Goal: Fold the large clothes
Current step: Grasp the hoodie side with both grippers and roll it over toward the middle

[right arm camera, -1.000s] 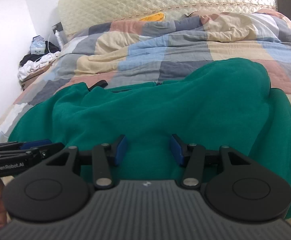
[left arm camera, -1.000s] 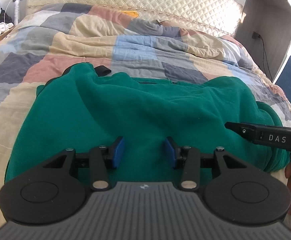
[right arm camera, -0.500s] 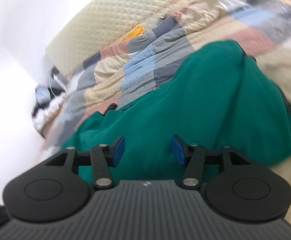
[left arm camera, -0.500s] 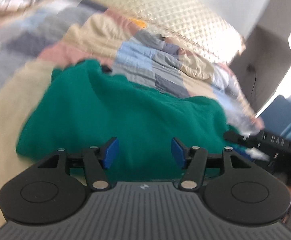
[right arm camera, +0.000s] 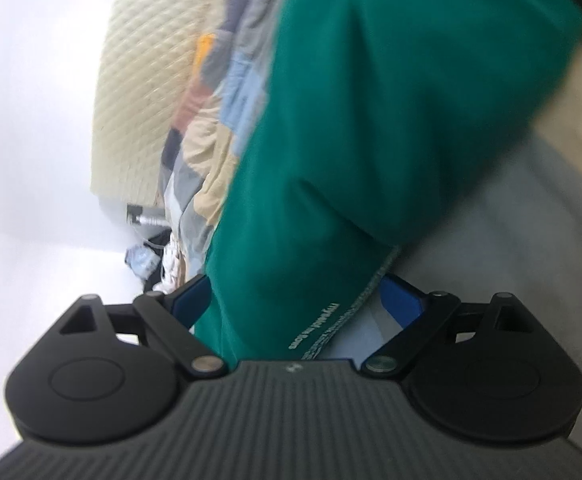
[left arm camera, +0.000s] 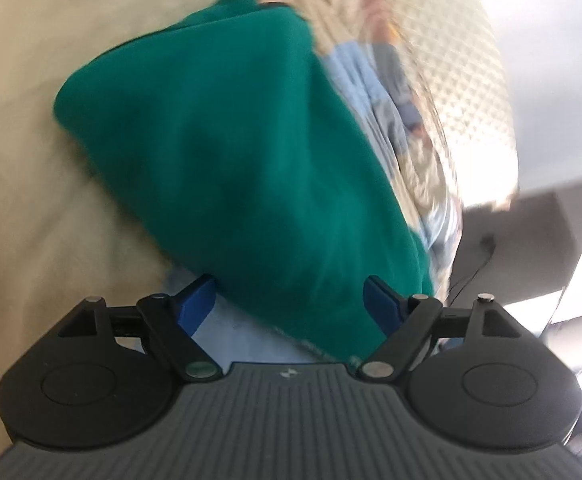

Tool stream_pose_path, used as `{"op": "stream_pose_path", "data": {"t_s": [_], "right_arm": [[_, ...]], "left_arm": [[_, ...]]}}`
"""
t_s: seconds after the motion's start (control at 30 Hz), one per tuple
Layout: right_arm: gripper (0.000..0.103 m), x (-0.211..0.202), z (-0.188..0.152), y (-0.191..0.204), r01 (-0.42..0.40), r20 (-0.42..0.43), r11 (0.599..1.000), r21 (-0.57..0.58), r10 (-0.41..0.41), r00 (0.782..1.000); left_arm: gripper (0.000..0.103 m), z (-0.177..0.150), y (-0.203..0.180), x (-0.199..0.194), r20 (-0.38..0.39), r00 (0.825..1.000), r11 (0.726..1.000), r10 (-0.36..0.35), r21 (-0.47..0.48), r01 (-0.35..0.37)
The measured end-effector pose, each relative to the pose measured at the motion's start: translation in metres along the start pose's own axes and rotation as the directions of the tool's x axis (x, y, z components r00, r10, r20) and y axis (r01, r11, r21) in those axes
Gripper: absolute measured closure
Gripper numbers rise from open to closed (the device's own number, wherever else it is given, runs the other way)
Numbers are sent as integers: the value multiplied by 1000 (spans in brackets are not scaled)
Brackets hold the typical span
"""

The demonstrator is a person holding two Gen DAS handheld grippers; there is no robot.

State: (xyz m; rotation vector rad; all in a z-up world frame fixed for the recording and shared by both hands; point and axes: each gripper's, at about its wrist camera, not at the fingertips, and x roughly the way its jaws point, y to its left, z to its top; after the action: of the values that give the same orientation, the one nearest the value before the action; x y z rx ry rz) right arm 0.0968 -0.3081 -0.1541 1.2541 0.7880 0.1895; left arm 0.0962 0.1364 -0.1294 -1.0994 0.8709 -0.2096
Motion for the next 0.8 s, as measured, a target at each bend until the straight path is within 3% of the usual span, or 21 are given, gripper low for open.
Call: {"op": "stream_pose_path", "data": {"t_s": [0.17,0.3,0.37,0.47,0.53,0.63,0.8], "right_arm": [[10,10,8,-16,7,70,995,104,-14,997],[9,-2,22,-24,73,268,989,126,-104,958],[14,0,28,-27,52,292,990,132,-89,952],[27,13,32,-22,82,257,992,95,-104,961],[48,16,29,-14,90,263,995,45,-99,960],[69,12,26,2,95,284,995,-28,-83,955],[79,-2,15,20,76,323,991,-107,-37,946]], "left_arm": [[17,13,26,14,41,999,981,-32,-190,39],[17,15,30,20,89,996,977,-32,-206,50],[18,14,27,21,113,993,981,-23,-188,44],[26,16,22,23,137,991,987,1,-158,21],[36,17,20,21,146,989,991,11,-134,8],[55,13,14,10,171,985,996,0,-87,15],[65,4,-3,-18,227,974,999,-24,33,17]]}}
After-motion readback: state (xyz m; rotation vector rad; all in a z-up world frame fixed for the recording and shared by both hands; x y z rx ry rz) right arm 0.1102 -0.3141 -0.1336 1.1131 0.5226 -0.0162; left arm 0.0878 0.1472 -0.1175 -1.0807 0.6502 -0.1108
